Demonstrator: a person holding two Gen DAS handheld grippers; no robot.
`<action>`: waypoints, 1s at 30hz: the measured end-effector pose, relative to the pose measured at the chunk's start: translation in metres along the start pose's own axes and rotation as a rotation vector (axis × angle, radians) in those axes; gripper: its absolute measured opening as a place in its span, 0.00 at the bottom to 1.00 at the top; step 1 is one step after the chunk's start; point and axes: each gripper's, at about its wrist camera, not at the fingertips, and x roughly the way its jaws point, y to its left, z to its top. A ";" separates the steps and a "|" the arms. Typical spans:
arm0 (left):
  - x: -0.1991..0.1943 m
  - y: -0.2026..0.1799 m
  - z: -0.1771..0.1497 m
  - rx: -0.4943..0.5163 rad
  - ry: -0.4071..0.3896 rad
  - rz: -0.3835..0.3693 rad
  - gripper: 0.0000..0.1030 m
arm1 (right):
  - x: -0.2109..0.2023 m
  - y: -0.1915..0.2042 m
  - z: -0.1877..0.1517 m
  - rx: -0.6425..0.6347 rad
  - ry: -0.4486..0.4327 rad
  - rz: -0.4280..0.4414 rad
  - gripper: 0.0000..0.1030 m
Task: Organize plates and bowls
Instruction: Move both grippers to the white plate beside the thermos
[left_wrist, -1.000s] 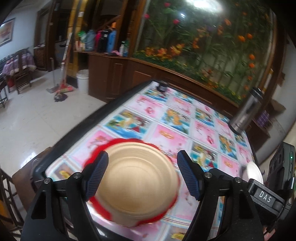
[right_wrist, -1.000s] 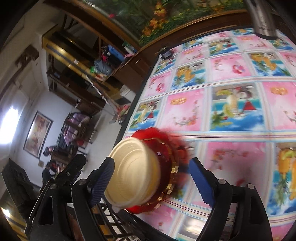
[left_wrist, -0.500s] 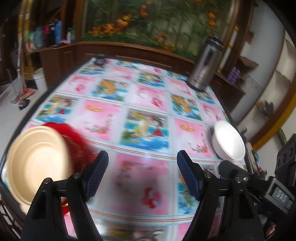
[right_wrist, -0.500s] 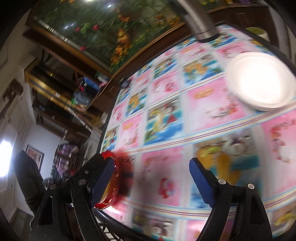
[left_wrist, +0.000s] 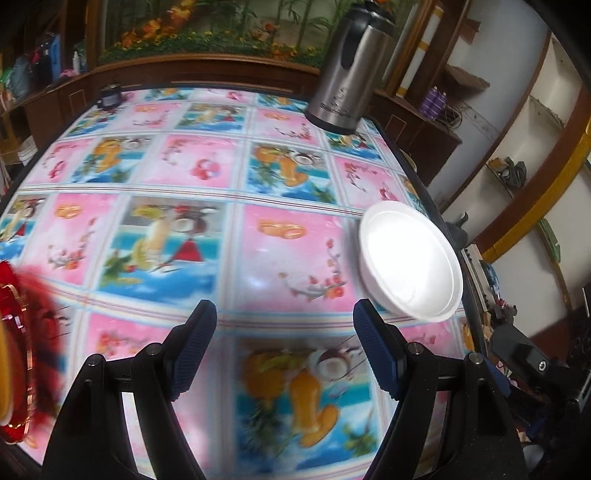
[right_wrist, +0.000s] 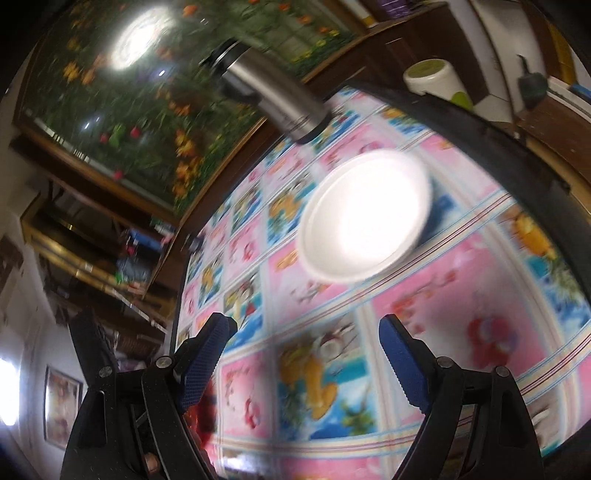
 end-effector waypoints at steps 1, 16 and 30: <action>0.004 -0.005 0.002 0.000 0.004 -0.007 0.74 | 0.000 -0.004 0.004 0.011 -0.003 -0.002 0.84; 0.061 -0.049 0.025 0.024 0.055 0.005 0.74 | 0.020 -0.049 0.056 0.119 -0.045 -0.058 0.83; 0.093 -0.061 0.028 0.037 0.092 0.025 0.74 | 0.045 -0.067 0.073 0.134 -0.011 -0.138 0.59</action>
